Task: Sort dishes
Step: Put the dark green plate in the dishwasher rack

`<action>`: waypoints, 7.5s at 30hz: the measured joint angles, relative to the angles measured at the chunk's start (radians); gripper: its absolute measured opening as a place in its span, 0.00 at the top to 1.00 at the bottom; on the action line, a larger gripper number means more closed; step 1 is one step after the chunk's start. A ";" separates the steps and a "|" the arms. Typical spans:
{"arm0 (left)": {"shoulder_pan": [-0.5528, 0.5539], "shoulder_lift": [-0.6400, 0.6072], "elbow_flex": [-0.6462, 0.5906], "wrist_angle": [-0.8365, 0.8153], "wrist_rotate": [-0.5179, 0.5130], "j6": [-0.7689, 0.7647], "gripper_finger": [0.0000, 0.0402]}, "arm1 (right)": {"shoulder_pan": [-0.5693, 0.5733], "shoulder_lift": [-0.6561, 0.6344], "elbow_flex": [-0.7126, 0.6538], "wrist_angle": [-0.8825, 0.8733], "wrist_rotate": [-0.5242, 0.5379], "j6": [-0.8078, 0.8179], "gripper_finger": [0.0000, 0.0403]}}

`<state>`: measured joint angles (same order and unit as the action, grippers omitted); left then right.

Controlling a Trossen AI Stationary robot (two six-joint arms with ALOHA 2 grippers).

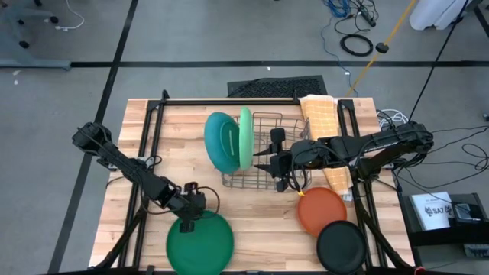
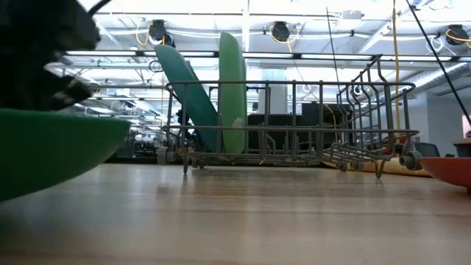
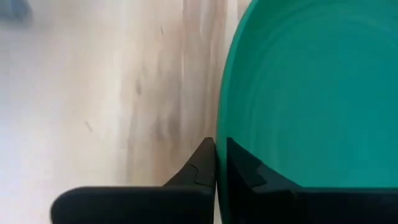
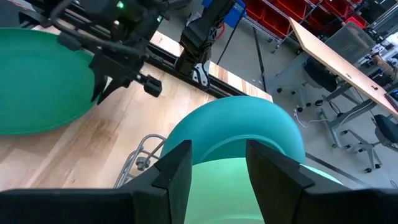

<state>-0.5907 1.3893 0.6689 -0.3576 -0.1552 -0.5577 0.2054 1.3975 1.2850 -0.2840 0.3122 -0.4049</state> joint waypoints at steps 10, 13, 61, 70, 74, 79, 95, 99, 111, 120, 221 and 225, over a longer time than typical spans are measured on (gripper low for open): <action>0.062 -0.039 0.180 -0.030 -0.165 0.411 0.97 | 0.000 -0.029 0.000 -0.056 0.005 0.008 0.64; 0.072 -0.067 0.229 -0.034 -0.181 0.518 0.97 | 0.004 -0.056 0.000 -0.069 0.005 0.041 0.64; 0.532 -0.028 0.555 0.919 1.406 1.353 0.97 | -0.026 0.059 0.000 0.251 -0.490 0.256 0.64; 0.530 -0.028 0.591 0.903 1.559 1.296 0.97 | -0.075 0.167 0.000 0.537 -0.765 0.423 0.64; 0.530 -0.028 0.591 0.902 1.580 1.260 0.97 | -0.087 0.191 0.000 0.560 -0.805 0.470 0.64; 0.523 -0.028 0.598 0.903 1.506 1.244 0.97 | -0.100 0.174 -0.001 0.526 -0.858 0.461 0.64; 0.544 0.030 0.598 0.856 0.692 1.146 0.97 | -0.165 -0.235 0.000 -0.040 -0.759 0.104 0.64; 0.624 0.089 0.599 0.871 0.640 1.137 0.97 | -0.165 -0.291 0.000 -0.092 -0.691 0.115 0.64; 0.703 0.152 0.598 0.807 0.366 1.151 0.97 | -0.105 -0.357 -0.001 -0.349 0.028 0.233 0.56; 0.703 0.149 0.598 0.635 0.218 1.361 0.97 | -0.073 -0.485 0.000 -0.362 0.163 0.295 0.52; 0.589 0.025 0.599 0.599 -0.139 0.022 0.63 | -0.012 -0.153 0.000 -0.001 0.858 -0.050 0.98; 0.603 0.023 0.599 0.594 -0.111 -0.121 0.64 | 0.017 -0.152 0.000 0.097 0.931 -0.202 0.98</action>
<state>0.0125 1.4124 1.2675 0.2368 -0.2666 -0.6788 0.2225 1.2458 1.2846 -0.1870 1.2430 -0.6068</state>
